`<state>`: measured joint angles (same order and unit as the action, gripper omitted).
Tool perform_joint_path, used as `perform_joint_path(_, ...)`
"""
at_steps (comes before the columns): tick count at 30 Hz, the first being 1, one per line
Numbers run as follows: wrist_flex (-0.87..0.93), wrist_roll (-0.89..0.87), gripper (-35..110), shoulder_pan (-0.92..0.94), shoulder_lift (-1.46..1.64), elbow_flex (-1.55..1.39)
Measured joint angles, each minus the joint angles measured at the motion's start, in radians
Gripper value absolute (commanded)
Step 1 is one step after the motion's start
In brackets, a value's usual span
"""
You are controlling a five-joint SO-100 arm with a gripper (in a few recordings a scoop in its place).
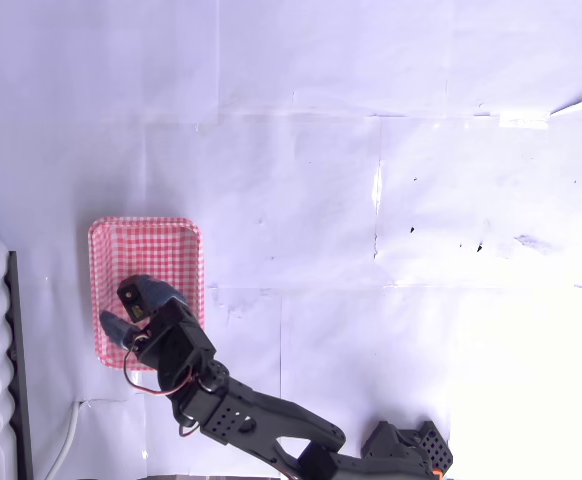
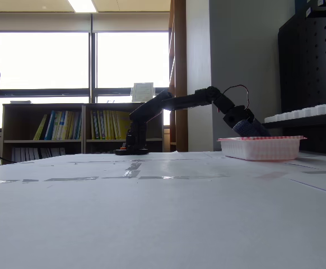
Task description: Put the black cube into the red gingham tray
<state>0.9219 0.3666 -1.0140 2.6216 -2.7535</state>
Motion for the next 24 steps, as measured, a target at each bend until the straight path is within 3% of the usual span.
perform_joint_path(7,-0.028,-0.032,23,0.048,-0.173,0.06)
perform_joint_path(10,-0.132,-0.064,12,0.106,-0.367,0.233)
perform_joint_path(13,-0.241,-0.098,0,0.184,-0.589,0.505)
perform_joint_path(24,-0.489,-0.212,0,0.62,-1.537,1.775)
